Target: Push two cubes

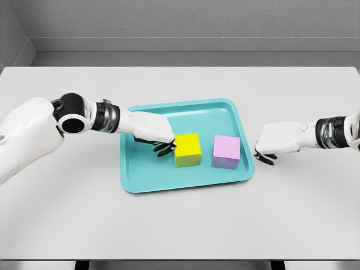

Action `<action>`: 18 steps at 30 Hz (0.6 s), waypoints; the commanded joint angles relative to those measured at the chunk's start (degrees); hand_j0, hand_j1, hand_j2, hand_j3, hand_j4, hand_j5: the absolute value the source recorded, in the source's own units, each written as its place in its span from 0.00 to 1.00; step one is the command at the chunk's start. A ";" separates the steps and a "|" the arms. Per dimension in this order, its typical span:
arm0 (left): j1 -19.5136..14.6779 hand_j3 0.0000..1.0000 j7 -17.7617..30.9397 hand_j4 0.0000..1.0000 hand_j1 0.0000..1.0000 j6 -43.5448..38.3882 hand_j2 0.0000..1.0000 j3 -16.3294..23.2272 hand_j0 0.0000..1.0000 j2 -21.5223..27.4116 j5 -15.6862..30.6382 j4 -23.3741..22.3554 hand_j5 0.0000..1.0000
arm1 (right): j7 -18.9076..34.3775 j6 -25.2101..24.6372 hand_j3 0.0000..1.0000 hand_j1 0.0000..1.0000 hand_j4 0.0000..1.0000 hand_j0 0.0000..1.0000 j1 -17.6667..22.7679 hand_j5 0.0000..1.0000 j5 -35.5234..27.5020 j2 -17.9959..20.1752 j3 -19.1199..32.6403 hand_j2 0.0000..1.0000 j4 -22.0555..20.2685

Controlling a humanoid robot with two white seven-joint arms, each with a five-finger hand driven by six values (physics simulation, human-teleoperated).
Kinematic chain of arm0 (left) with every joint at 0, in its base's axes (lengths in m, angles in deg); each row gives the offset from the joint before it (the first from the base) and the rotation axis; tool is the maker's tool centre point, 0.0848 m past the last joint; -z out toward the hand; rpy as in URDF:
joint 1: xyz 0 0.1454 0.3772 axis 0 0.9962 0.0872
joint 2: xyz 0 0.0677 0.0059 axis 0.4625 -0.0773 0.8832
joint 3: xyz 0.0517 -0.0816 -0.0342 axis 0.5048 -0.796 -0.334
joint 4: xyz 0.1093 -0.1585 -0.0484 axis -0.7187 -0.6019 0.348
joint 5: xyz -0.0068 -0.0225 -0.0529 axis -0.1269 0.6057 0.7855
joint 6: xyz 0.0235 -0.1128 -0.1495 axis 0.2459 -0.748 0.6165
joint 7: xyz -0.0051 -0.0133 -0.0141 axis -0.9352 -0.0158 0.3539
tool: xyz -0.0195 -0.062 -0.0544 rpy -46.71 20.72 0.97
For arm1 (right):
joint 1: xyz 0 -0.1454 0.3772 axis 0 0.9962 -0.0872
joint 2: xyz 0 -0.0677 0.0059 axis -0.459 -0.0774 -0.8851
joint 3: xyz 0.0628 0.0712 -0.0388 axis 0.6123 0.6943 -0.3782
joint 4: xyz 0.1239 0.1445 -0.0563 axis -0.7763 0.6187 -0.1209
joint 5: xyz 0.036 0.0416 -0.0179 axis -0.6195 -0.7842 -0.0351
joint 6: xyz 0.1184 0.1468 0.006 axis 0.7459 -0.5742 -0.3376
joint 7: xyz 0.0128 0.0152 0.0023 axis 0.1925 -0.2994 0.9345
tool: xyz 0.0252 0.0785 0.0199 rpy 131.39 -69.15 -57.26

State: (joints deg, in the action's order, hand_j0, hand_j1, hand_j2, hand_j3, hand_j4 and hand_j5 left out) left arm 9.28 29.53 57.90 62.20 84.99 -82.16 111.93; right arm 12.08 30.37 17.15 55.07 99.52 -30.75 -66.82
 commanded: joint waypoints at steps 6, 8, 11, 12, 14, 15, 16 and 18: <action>-0.79 0.12 -0.01 0.12 0.12 -0.13 0.12 -0.15 0.12 1.06 1.33 1.37 0.12 | 0.00 -0.11 0.14 0.14 0.14 0.14 -0.35 0.14 -0.17 -2.28 -1.22 0.14 -0.95; -0.79 0.12 -0.01 0.12 0.12 -0.13 0.12 -0.15 0.12 2.64 1.86 3.12 0.12 | 0.00 -0.11 0.14 0.14 0.14 0.14 -0.35 0.14 -0.17 -2.63 -1.22 0.14 -1.12; -1.84 0.12 -0.01 0.12 0.12 -0.13 0.12 -0.59 0.12 6.86 4.32 3.74 0.12 | 0.00 -0.11 0.14 0.14 0.14 0.14 -0.35 0.14 -0.26 -3.51 -1.31 0.14 -1.12; -1.85 0.12 -0.01 0.12 0.12 -0.13 0.12 -0.67 0.12 6.95 4.32 3.74 0.12 | 0.00 -0.11 0.14 0.14 0.14 0.14 -0.35 0.14 -0.26 -3.77 -1.31 0.14 -1.12; -2.46 0.13 -0.01 0.13 0.13 -0.13 0.13 -0.94 0.13 8.00 4.32 3.65 0.13 | 0.00 -0.11 0.14 0.14 0.14 0.14 -0.44 0.14 -0.17 -4.30 -1.48 0.14 -1.12; -2.46 0.13 -0.01 0.13 0.13 -0.13 0.13 -0.94 0.13 8.09 4.32 3.65 0.13 | 0.00 -0.11 0.14 0.14 0.14 0.14 -0.44 0.14 -0.17 -4.56 -1.57 0.14 -1.12; -2.64 0.13 -0.01 0.13 0.13 -0.13 0.13 -0.94 0.13 8.09 4.32 3.65 0.13 | 0.00 -0.11 0.14 0.14 0.14 0.14 -0.44 0.14 -0.17 -4.83 -1.57 0.14 -1.12; -2.72 0.13 -0.01 0.13 0.13 -0.13 0.13 -0.94 0.13 8.18 4.32 3.65 0.13 | 0.00 -0.11 0.15 0.15 0.15 0.15 -0.88 0.15 -0.17 -4.83 -1.48 0.15 -1.12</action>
State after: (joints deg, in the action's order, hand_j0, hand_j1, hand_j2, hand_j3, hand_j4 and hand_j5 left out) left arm 6.55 29.53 57.91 61.37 92.74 -78.25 115.55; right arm 12.09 30.38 16.27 55.11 94.94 -32.27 -67.92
